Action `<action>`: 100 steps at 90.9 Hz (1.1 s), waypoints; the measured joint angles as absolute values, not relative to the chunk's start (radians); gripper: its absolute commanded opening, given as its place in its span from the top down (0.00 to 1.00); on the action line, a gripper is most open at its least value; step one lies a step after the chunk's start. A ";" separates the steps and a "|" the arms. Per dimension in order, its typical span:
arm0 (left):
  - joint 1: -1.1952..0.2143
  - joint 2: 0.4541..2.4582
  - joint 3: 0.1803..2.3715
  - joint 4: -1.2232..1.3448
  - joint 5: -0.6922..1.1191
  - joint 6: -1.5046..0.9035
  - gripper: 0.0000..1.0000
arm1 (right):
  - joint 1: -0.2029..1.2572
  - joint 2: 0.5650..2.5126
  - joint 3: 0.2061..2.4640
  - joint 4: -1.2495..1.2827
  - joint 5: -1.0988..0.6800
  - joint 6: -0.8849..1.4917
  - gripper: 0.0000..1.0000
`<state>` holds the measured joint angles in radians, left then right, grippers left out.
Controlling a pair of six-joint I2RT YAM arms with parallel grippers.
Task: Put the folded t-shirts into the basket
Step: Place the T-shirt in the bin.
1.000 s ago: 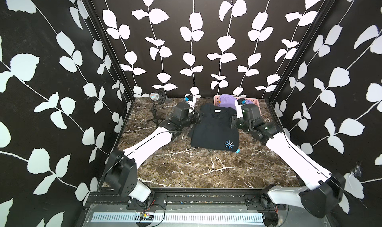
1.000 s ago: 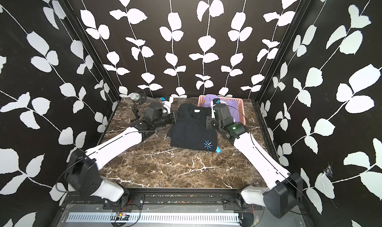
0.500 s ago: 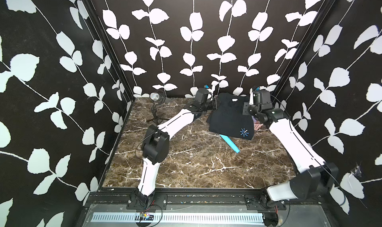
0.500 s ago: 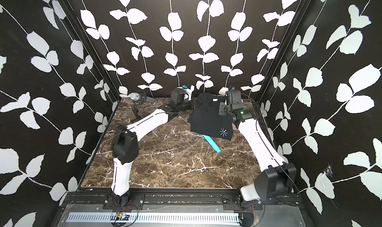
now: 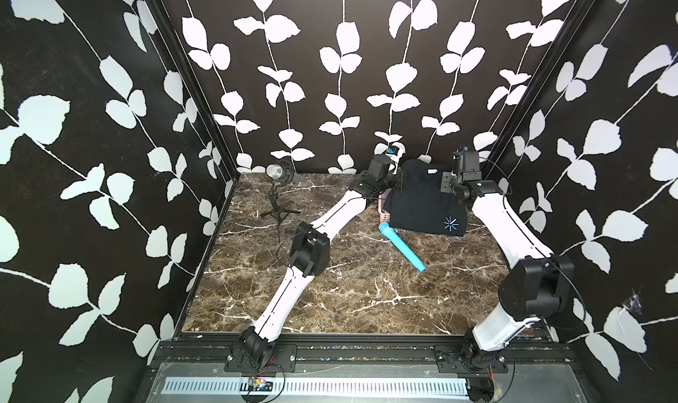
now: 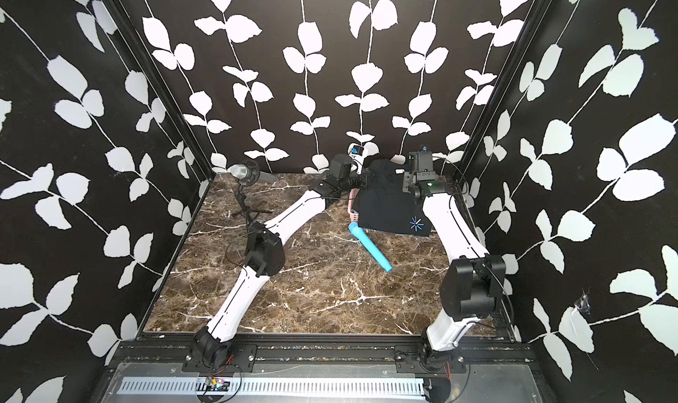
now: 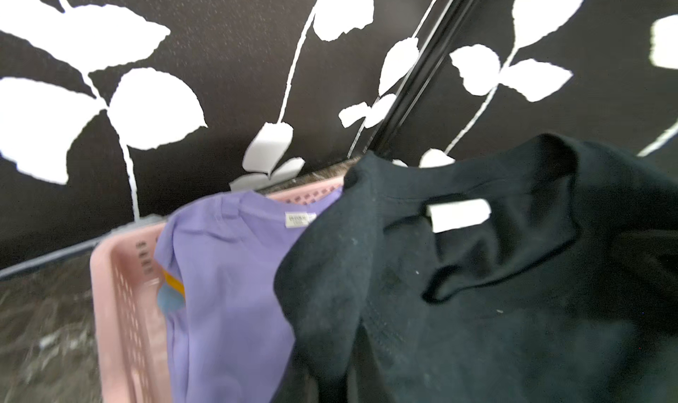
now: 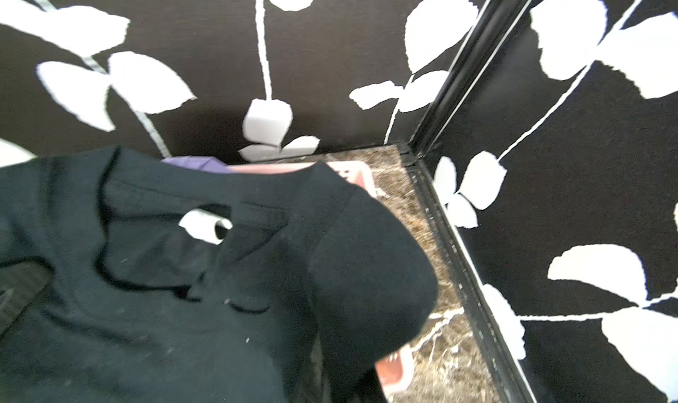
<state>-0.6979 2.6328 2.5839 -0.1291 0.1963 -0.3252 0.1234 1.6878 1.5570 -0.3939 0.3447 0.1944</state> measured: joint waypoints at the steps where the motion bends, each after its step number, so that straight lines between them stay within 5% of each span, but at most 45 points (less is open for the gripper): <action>1: -0.698 2.645 2.595 -0.123 0.191 -0.322 1.00 | 0.122 1.693 1.557 -0.387 0.348 0.194 1.00; 27: -0.698 2.793 2.651 -0.045 0.104 -0.290 0.99 | 0.093 1.858 1.606 -0.290 0.366 0.210 1.00; 56: -0.699 2.818 2.651 -0.058 0.052 -0.231 0.70 | 0.072 2.018 1.706 -0.267 0.363 0.265 1.00; 100: -0.656 2.818 2.650 -0.084 0.007 -0.207 0.52 | 0.051 2.155 1.843 -0.278 0.292 0.445 1.00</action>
